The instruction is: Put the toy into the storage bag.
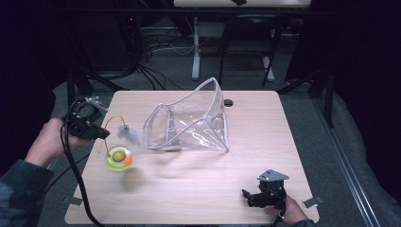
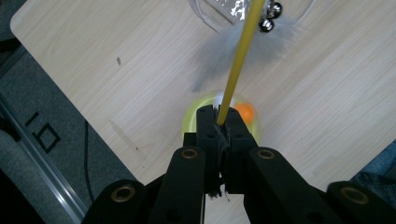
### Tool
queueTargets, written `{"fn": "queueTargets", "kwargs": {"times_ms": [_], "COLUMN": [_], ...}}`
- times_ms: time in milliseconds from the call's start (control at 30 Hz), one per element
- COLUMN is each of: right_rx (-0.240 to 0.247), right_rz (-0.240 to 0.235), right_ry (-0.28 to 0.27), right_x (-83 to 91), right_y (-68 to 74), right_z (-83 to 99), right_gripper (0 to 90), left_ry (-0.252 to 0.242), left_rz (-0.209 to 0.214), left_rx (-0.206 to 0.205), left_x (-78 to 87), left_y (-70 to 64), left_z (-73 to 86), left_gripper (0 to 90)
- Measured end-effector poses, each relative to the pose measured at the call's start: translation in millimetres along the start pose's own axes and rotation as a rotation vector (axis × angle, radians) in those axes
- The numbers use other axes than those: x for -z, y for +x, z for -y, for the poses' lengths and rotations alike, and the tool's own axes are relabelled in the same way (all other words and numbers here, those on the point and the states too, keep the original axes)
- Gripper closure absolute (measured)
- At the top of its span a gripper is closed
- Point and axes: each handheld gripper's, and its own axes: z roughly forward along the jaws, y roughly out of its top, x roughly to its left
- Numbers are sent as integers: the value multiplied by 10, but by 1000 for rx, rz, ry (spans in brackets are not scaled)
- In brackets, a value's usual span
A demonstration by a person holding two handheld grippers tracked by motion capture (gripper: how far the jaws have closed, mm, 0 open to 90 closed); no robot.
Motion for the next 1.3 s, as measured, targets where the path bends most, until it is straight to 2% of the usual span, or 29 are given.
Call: {"fn": "queueTargets", "kwargs": {"times_ms": [233, 400, 733, 967, 1300], "right_rx": [-2, -2, -1, -1, -2], "right_rz": [1, 1, -1, -1, 1], "right_ry": [-2, -1, 0, -1, -1], "right_x": [0, 0, 0, 0, 0], "right_y": [2, 2, 0, 1, 2], "right_z": [0, 0, 0, 0, 1], "right_gripper": [0, 0, 0, 0, 0], "left_ry": [-19, -6, -10, -16, -9], "left_rz": [-24, -26, -39, -10, -24], "left_rx": [0, -12, -6, 8, -13], "left_x": [106, 140, 222, 283, 402], "left_y": [33, 52, 125, 195, 200], "left_z": [-67, -103, -193, -272, -414], "left_gripper": [878, 878, 878, 879, 878]}}
